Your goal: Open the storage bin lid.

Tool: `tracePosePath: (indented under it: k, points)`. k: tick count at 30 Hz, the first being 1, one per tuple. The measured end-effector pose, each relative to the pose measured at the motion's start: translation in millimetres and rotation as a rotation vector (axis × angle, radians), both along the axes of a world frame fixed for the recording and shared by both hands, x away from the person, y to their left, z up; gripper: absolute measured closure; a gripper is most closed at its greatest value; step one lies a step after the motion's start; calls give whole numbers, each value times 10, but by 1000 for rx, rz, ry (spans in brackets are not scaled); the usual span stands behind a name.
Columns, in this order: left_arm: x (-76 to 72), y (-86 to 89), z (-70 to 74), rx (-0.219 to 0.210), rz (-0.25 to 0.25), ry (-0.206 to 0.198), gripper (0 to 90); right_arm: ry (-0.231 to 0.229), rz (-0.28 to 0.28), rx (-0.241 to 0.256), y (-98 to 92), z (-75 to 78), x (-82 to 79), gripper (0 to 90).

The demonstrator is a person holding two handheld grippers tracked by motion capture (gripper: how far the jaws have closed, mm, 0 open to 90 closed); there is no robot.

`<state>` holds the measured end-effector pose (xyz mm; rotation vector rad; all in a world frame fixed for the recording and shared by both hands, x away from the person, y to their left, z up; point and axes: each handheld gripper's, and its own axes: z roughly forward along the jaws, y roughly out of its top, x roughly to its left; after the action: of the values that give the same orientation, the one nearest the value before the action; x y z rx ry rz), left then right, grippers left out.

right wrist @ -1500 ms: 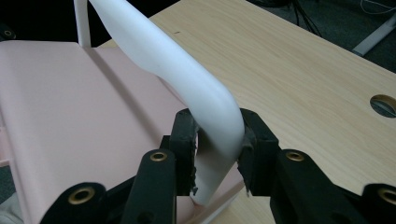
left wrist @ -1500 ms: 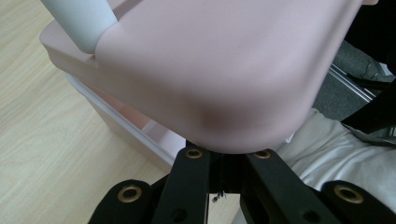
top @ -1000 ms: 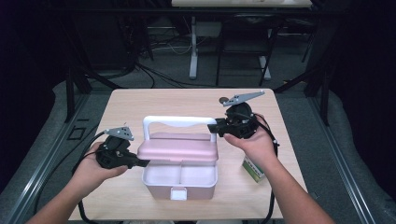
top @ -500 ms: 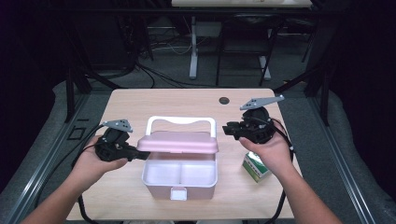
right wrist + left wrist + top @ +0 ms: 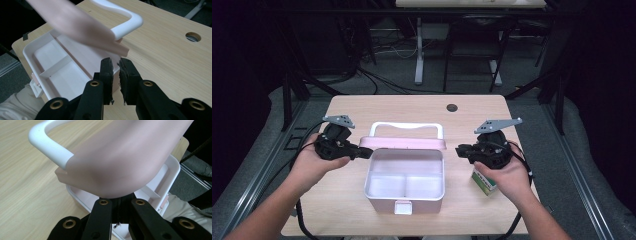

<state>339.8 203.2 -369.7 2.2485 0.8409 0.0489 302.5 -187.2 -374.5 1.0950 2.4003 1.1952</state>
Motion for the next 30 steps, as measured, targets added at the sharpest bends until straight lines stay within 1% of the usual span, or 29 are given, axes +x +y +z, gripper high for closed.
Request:
tracePosePath:
  k: [1, 2, 3, 6, 14, 18, 19, 22, 23, 25, 26, 29, 30]
  points:
    - [11, -1, 8, 0, 3, -1, 900, 3, 9, 1, 8, -12, -14, 818]
    - [21, -3, 14, -2, 6, 0, 900, 4, 6, -12, 18, -19, -29, 821]
    - [31, -6, 22, 0, 7, -1, 900, 3, 17, -4, 28, -37, -34, 823]
    - [56, -13, 45, 4, 12, -4, 900, 19, 28, -19, 58, -78, -51, 835]
    - [121, -26, 96, 3, 24, -6, 900, 49, 70, -71, 184, -257, -87, 858]
    - [141, -27, 105, 0, 30, -4, 900, 65, 84, -76, 230, -316, -90, 865]
    - [145, -28, 108, 0, 31, -5, 900, 68, 85, -84, 241, -328, -92, 866]
    - [159, -29, 115, 2, 34, -4, 900, 75, 100, -80, 266, -367, -94, 869]
    - [164, -31, 118, 2, 36, -3, 900, 86, 108, -89, 293, -401, -100, 869]
    - [172, -34, 123, 4, 39, -5, 900, 88, 112, -91, 326, -446, -104, 868]
    - [181, -41, 132, 9, 42, -4, 900, 97, 118, -95, 357, -487, -109, 869]
    - [196, -45, 143, 16, 44, -6, 900, 92, 124, -102, 393, -526, -116, 871]
    - [205, -51, 148, 16, 53, -2, 900, 101, 139, -106, 432, -565, -119, 872]
